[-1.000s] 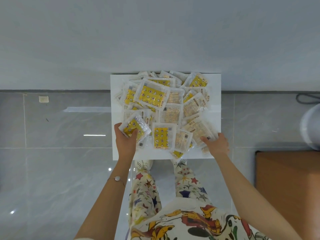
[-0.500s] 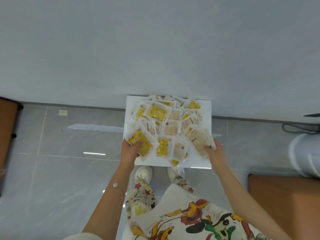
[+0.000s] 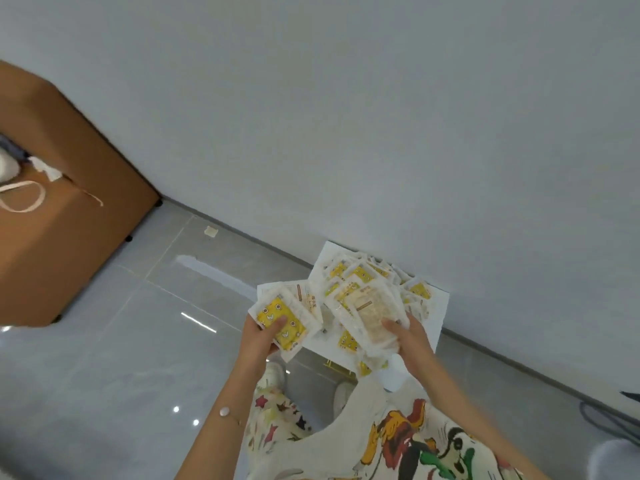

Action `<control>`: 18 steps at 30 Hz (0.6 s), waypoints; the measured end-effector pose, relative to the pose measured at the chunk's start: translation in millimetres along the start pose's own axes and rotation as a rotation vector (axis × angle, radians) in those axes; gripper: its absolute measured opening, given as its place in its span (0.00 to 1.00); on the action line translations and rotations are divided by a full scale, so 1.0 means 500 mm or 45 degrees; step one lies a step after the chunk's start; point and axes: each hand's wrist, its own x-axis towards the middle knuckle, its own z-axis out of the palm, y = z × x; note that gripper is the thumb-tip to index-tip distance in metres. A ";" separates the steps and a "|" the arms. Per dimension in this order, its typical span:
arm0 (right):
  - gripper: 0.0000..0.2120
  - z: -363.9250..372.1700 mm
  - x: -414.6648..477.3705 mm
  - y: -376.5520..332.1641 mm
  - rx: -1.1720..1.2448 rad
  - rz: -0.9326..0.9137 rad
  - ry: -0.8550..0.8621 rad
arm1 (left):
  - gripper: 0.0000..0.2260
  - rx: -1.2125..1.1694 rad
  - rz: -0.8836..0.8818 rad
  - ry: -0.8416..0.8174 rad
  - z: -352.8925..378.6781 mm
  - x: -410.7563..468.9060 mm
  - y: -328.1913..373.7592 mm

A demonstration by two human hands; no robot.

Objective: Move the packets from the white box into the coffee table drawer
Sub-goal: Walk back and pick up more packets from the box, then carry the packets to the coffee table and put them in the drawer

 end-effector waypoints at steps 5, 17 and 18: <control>0.24 0.168 -0.040 -0.074 -0.175 -0.057 -0.278 | 0.14 -0.153 0.069 0.161 -0.140 -0.072 0.048; 0.12 0.736 -0.160 -0.126 -0.584 -0.068 -0.844 | 0.14 -0.648 0.284 0.702 -0.605 -0.237 0.097; 0.14 0.774 -0.169 -0.122 -0.605 -0.074 -0.891 | 0.14 -0.664 0.299 0.738 -0.634 -0.248 0.097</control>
